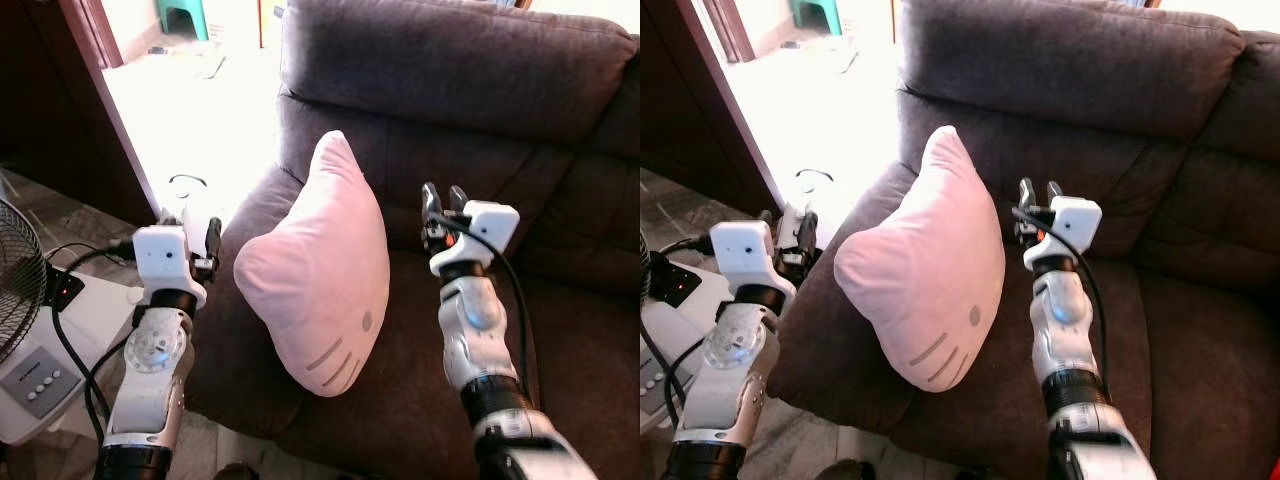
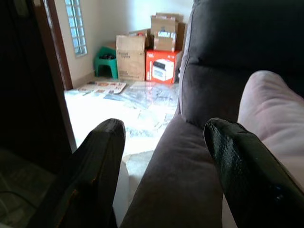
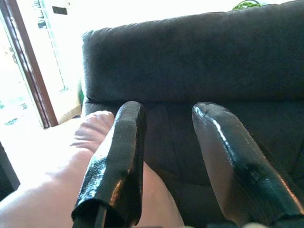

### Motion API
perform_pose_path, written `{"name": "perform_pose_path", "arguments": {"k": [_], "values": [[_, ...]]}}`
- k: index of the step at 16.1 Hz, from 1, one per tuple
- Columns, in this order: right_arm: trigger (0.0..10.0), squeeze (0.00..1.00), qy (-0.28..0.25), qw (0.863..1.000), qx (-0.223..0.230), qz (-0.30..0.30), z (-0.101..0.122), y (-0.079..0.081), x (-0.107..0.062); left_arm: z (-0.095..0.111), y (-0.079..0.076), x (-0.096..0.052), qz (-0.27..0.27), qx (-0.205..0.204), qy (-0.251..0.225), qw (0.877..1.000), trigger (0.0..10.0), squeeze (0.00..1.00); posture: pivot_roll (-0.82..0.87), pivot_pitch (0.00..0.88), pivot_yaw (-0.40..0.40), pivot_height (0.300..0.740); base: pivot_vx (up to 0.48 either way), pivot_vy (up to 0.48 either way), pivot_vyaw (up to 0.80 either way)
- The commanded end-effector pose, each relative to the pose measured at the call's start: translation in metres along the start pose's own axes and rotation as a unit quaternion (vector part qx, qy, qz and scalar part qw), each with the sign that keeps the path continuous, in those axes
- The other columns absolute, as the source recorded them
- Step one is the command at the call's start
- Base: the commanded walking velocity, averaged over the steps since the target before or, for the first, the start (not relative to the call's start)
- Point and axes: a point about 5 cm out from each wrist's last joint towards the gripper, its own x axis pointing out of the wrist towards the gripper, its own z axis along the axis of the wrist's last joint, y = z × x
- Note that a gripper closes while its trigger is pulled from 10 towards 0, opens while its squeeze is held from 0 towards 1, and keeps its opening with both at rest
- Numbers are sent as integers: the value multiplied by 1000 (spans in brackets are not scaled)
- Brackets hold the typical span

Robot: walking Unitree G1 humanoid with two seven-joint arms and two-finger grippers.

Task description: Move the pillow to the sofa from floor

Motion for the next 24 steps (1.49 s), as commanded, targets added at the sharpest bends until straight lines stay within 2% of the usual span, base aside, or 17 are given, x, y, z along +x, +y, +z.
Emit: {"name": "perform_pose_path", "arguments": {"k": [1, 4, 7, 10, 14, 24], "values": [[10000, 0, 0, 1000, -11, 4, 0, 0, -3, 1, -1, 4, -5, -3, -9, 1000, 10000, 0, 147, 118, -77, 718, 0, 0, 0], [10000, 0, 21, 999, -26, -5, -7, -8, -10, -6, -9, 10, -49, -4, 12, 999, 10000, 0, 152, 103, -73, 718, 0, 0, 0], [10000, 0, 21, 999, -32, -20, -3, -13, -9, -9, -10, 15, -50, -3, 10, 999, 10000, 0, 145, 81, -67, 718, 0, 0, 0], [10000, 0, 17, 999, -28, -16, -1, -8, -5, -2, -5, 21, -36, -1, -12, 999, 10000, 0, 147, 62, -69, 718, 0, 0, 0], [10000, 0, 11, 1000, -21, -9, 1, -1, 1, 2, -6, 22, -33, 1, -30, 999, 10000, 0, 147, 42, -67, 718, 0, 0, 0], [10000, 0, 12, 1000, -20, -9, 0, 0, 0, 9, -11, 24, -45, 3, -50, 998, 10000, 0, 144, 14, -65, 718, 0, 0, 0]]}}
